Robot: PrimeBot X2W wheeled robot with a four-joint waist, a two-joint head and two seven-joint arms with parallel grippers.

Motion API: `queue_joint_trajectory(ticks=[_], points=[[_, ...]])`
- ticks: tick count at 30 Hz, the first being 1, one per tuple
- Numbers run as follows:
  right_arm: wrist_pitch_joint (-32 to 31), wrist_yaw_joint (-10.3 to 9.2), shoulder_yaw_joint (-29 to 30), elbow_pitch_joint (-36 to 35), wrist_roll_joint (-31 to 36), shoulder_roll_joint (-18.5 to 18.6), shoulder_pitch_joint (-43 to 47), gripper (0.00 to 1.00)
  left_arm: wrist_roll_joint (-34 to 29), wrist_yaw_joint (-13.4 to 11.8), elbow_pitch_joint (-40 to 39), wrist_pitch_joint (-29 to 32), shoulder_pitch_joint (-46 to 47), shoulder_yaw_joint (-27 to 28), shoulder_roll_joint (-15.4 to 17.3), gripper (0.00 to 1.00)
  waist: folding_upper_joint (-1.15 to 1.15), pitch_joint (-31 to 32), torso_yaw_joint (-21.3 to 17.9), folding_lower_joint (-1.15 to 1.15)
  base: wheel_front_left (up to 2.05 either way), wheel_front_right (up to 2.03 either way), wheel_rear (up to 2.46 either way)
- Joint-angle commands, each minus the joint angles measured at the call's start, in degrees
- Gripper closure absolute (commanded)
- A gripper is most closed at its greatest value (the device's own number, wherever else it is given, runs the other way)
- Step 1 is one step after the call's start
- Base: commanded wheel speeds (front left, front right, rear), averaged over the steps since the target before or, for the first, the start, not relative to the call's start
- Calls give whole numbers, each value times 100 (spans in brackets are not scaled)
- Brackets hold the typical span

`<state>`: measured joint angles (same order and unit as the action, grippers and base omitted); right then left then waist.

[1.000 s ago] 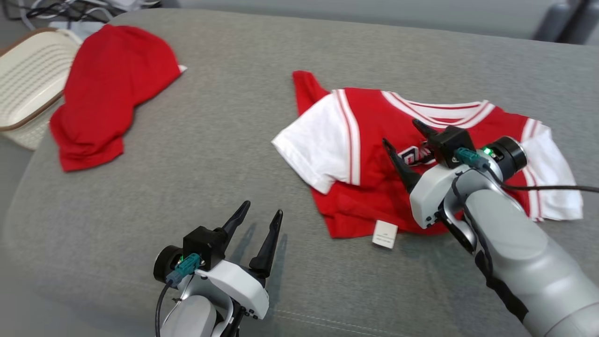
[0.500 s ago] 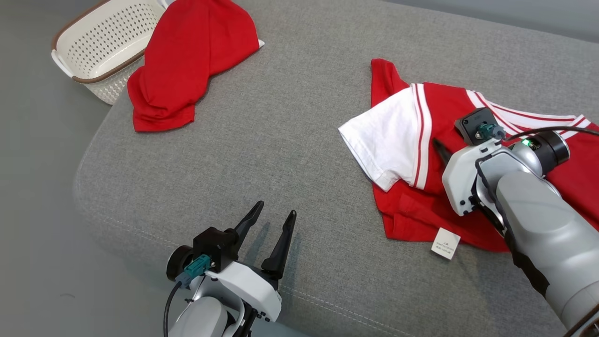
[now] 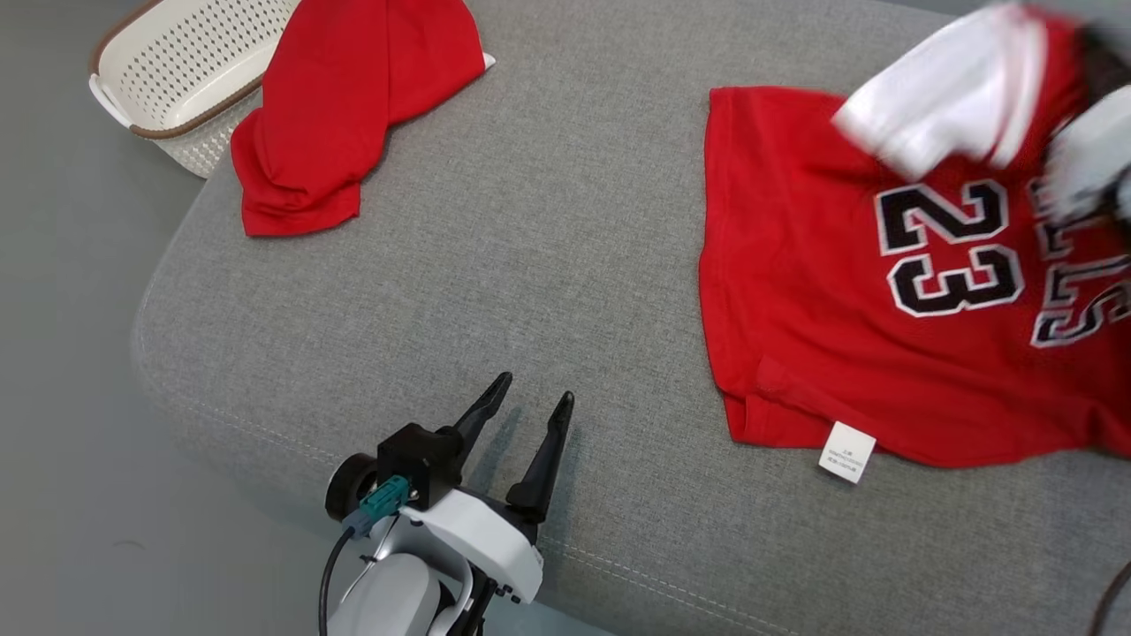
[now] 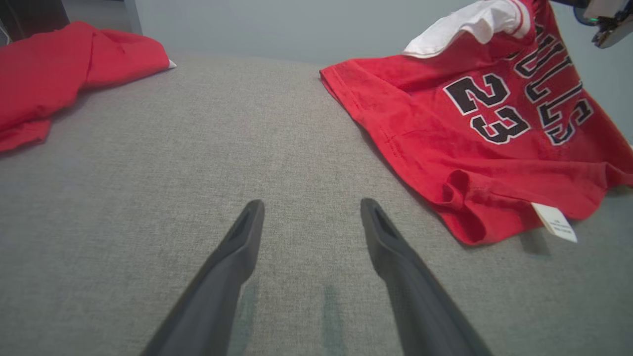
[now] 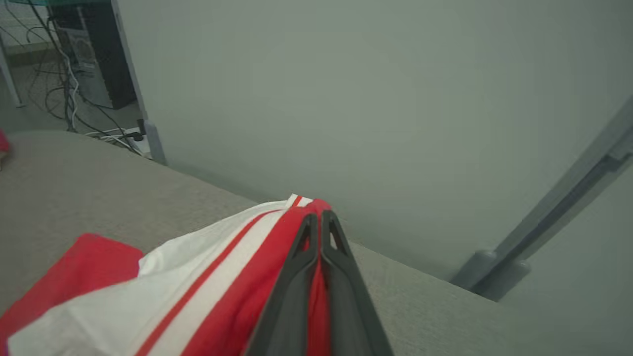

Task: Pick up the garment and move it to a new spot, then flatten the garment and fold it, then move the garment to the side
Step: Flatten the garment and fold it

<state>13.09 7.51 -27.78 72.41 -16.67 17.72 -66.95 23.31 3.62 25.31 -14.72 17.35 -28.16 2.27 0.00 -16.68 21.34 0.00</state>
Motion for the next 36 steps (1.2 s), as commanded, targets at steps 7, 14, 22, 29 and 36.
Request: queue_joint_trajectory(ticks=[7, 14, 22, 29, 36], points=[[188, -2, 1685, 128, 476, 606, 28, 0, 10, 3, -182, -28, 372, 3, 61, 0, 0, -98, -67, 0, 0, 0, 0], [189, -2, 2338, -384, 779, 241, 968, 0, 31, 142, -154, -28, 431, -109, 61, 0, 0, 100, -543, 0, 0, 0, 0], [190, -2, 2507, -1393, 859, -338, 2419, 0, 171, 311, 385, -28, 532, -400, 61, 0, 0, 377, -1390, 0, 0, 0, 0], [190, -2, 2394, -2020, 777, -604, 3107, 0, 351, 337, 901, -28, 681, -194, 61, 0, 0, 357, -2123, 0, 0, 0, 0], [190, -2, 2404, -2254, 662, -726, 3311, 0, 429, 327, 1454, -28, 856, 153, 61, 0, 0, 222, -2580, 0, 0, 0, 0]])
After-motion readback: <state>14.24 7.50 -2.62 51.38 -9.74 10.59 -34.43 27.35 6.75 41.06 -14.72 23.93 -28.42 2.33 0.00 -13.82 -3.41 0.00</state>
